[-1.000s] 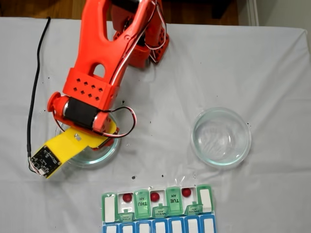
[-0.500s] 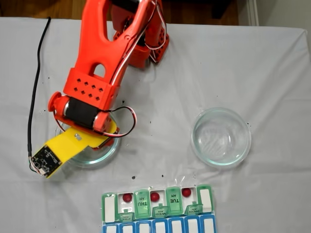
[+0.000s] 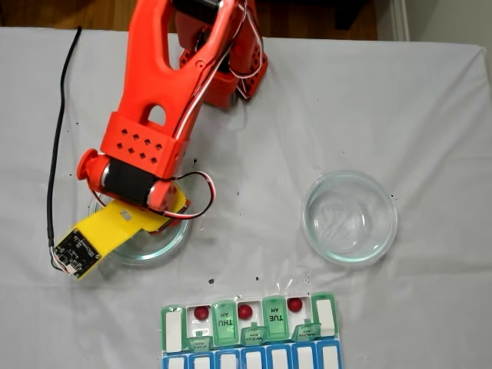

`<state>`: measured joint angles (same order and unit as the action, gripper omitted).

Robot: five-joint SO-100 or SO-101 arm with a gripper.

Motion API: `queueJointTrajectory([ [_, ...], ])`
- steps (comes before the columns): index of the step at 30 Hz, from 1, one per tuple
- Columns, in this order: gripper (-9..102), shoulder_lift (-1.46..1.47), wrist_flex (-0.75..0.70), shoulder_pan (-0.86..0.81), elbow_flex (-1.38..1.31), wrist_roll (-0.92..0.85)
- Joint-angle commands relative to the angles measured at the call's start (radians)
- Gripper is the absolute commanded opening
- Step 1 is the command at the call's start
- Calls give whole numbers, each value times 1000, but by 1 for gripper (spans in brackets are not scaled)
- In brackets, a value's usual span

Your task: Sort medicines into box.

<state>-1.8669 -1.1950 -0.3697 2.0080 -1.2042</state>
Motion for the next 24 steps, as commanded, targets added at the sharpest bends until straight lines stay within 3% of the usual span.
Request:
queueJointTrajectory([
  [1,20,-25,5,35,-8,6],
  [16,19,12,-34,40,-21,12],
  [24,5,12,-51,43,-15,12],
])
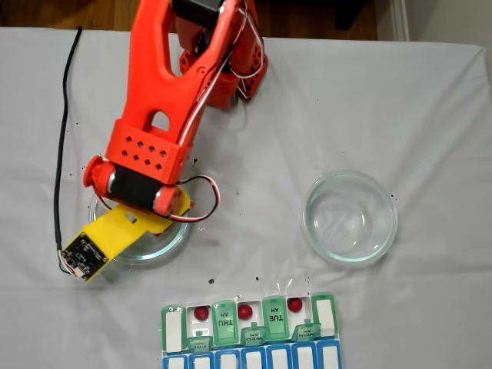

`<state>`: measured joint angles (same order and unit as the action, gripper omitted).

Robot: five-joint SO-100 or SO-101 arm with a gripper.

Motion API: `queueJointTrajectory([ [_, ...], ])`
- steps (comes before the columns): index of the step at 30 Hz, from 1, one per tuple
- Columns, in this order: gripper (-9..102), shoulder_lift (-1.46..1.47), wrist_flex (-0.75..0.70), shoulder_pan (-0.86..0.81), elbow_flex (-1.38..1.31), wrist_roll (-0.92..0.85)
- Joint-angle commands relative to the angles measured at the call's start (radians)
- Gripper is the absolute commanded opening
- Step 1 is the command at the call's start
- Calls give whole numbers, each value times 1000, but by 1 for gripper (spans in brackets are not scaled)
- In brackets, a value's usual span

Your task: Sort medicines into box.

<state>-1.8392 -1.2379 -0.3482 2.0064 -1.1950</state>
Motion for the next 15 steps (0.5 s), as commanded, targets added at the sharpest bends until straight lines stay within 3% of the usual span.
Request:
queueJointTrajectory([
  [1,3,-17,-11,21,-14,3],
  [9,0,-54,-3,14,-8,15],
  [15,0,-250,40,-9,0,34],
])
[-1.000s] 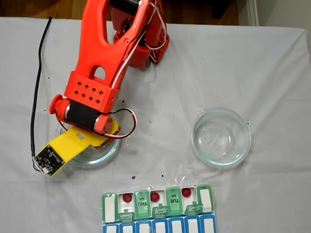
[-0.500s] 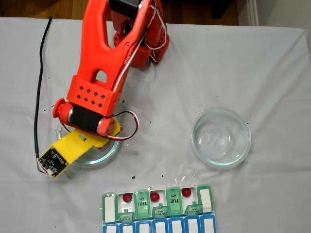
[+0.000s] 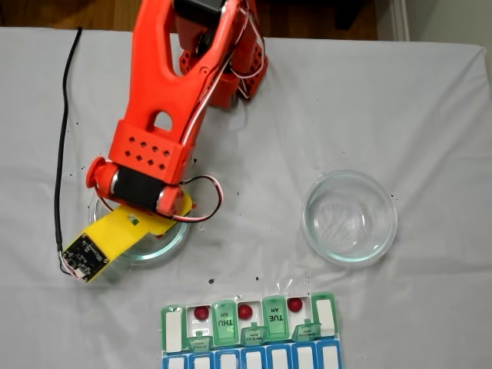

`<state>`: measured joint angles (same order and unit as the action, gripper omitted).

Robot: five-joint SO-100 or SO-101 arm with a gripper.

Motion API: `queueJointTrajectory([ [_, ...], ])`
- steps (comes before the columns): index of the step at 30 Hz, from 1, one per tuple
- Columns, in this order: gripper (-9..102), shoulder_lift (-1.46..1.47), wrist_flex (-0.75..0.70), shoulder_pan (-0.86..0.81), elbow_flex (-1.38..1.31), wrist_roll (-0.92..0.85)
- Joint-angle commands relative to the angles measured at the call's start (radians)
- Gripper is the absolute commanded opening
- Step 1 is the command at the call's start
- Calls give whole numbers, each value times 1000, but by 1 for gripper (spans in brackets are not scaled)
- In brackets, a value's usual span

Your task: Sort medicines into box.

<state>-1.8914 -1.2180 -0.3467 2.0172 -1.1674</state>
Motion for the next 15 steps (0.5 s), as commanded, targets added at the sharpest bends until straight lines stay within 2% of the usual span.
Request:
queueJointTrajectory([
  [1,0,-233,21,-15,-9,6],
  [9,0,-407,5,-37,-48,5],
  [15,0,-483,107,-15,-84,75],
])
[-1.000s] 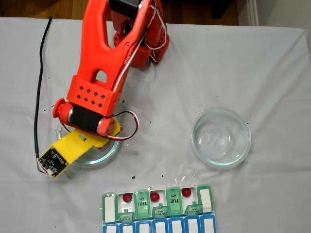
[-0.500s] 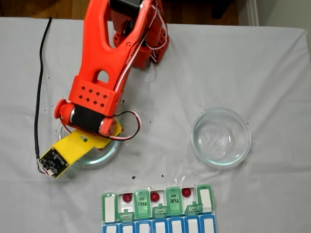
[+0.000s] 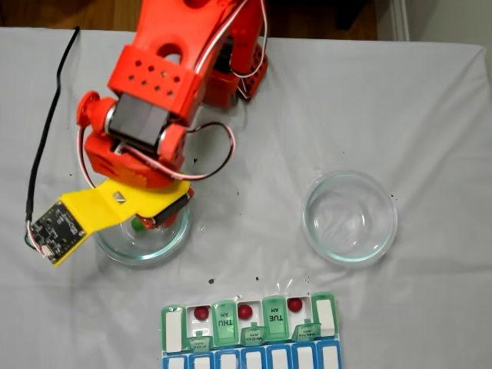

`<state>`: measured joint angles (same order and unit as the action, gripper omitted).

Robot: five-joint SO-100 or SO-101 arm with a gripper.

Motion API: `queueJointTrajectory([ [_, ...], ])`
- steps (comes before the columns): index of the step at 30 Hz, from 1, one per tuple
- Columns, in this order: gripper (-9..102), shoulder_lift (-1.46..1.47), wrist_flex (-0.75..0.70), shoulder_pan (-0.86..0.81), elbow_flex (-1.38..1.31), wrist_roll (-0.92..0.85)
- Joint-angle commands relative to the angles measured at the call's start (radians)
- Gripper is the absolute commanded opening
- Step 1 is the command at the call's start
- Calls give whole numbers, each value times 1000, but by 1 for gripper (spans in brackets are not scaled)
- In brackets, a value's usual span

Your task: Sort medicines into box.

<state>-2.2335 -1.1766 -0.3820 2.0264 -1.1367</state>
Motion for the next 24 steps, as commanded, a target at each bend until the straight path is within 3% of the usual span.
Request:
queueJointTrajectory([
  [1,0,-153,94,43,-86,81],
  [7,0,-261,347,244,89,400],
  [10,0,-293,403,345,163,492],
  [20,0,-216,726,557,282,678],
  [24,0,-173,765,595,282,704],
])
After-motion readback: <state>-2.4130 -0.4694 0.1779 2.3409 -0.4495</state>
